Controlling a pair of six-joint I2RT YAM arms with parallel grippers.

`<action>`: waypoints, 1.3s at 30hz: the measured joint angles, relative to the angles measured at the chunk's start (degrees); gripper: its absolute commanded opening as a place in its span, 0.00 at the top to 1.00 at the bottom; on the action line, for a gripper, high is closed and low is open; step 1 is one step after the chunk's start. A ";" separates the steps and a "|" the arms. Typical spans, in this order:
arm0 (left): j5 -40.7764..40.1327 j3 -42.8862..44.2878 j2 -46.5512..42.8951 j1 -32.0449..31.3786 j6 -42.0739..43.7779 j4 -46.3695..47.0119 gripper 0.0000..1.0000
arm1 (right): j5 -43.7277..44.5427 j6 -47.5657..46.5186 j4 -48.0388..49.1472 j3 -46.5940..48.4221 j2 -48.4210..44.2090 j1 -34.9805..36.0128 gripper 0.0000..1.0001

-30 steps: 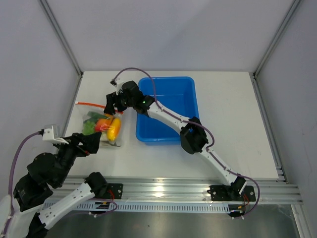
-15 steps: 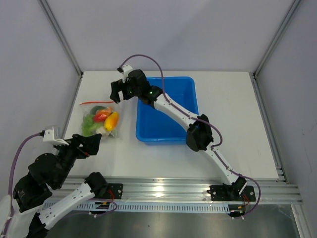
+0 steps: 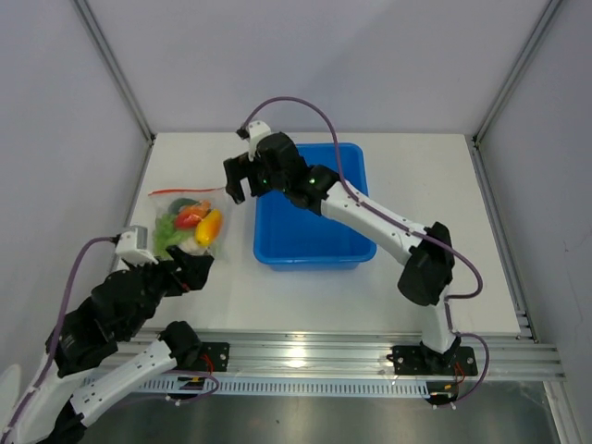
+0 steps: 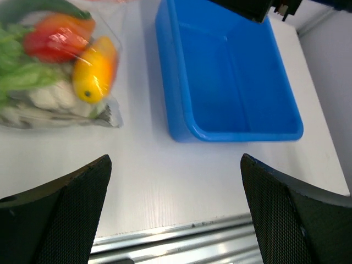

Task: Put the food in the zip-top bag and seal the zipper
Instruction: Reset both arms

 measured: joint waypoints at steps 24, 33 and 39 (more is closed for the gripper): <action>16.28 -39.21 -14.38 0.17 -8.52 43.87 0.01 | -9.16 8.00 34.16 -98.16 -81.42 2.45 0.01; 21.90 -49.94 -14.47 0.22 -12.28 49.62 0.00 | -10.54 19.87 45.18 -117.28 -105.44 2.19 0.01; 25.83 -51.10 -14.47 0.24 -15.34 55.34 0.00 | -7.76 23.76 44.26 -116.89 -111.12 3.26 0.00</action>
